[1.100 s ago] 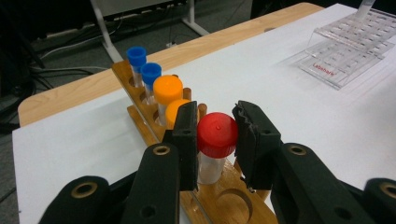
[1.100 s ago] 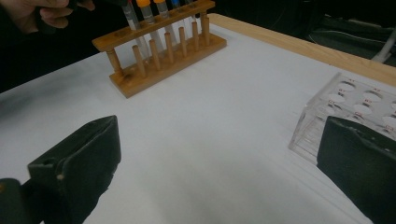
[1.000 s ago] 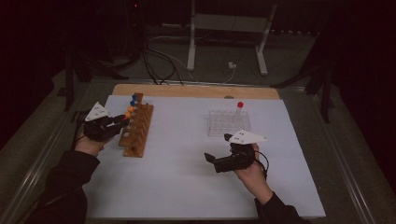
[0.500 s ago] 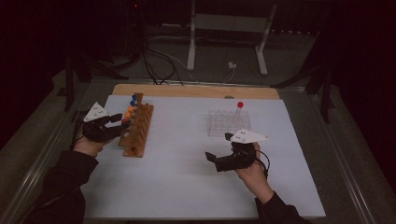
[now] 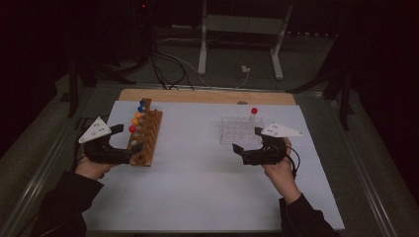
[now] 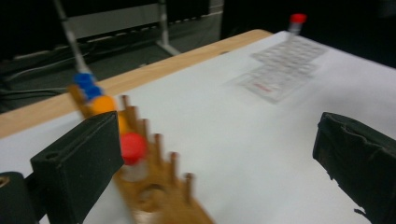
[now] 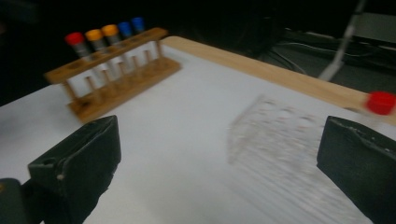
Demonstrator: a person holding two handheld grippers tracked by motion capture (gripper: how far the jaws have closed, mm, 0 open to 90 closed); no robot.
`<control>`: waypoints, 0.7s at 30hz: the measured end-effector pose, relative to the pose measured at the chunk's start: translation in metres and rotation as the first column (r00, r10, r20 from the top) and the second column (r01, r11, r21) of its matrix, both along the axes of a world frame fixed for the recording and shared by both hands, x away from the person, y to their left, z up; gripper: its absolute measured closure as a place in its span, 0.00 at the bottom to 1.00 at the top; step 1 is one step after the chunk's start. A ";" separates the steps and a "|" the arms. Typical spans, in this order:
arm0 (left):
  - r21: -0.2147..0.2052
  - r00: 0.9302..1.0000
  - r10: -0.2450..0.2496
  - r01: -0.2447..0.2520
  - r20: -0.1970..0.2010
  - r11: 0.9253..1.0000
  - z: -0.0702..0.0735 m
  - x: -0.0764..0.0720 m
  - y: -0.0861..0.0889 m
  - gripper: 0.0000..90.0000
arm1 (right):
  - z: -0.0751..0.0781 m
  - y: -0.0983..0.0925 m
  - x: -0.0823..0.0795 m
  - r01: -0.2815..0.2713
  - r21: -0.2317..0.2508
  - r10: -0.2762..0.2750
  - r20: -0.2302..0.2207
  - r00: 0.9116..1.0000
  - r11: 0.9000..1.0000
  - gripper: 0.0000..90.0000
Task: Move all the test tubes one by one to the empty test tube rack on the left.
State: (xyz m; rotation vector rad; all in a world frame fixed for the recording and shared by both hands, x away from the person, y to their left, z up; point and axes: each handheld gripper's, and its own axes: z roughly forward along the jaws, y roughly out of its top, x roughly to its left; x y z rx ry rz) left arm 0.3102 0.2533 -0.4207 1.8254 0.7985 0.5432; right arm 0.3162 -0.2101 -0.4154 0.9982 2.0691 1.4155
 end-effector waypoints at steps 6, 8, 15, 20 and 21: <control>-0.010 0.998 -0.057 0.057 0.000 0.998 -0.012 -0.017 -0.013 0.02 | -0.001 -0.019 0.021 0.093 -0.017 -0.093 0.010 0.996 0.995 0.00; -0.008 0.997 -0.072 0.072 0.000 0.997 -0.015 -0.020 -0.016 0.02 | -0.003 -0.024 0.028 0.115 -0.026 -0.114 0.017 0.993 0.993 0.00; 0.001 0.996 -0.086 0.086 -0.013 0.996 -0.024 -0.025 -0.022 0.02 | -0.017 -0.031 0.057 0.183 -0.055 -0.184 -0.022 0.983 0.982 0.02; 0.013 0.996 -0.088 0.089 -0.027 0.996 -0.026 -0.024 -0.022 0.02 | -0.028 -0.029 0.076 0.209 -0.086 -0.214 -0.053 0.975 0.974 0.04; 0.011 0.996 -0.087 0.088 -0.030 0.996 -0.027 -0.024 -0.023 0.02 | -0.030 -0.029 0.079 0.221 -0.090 -0.227 -0.060 0.972 0.971 0.07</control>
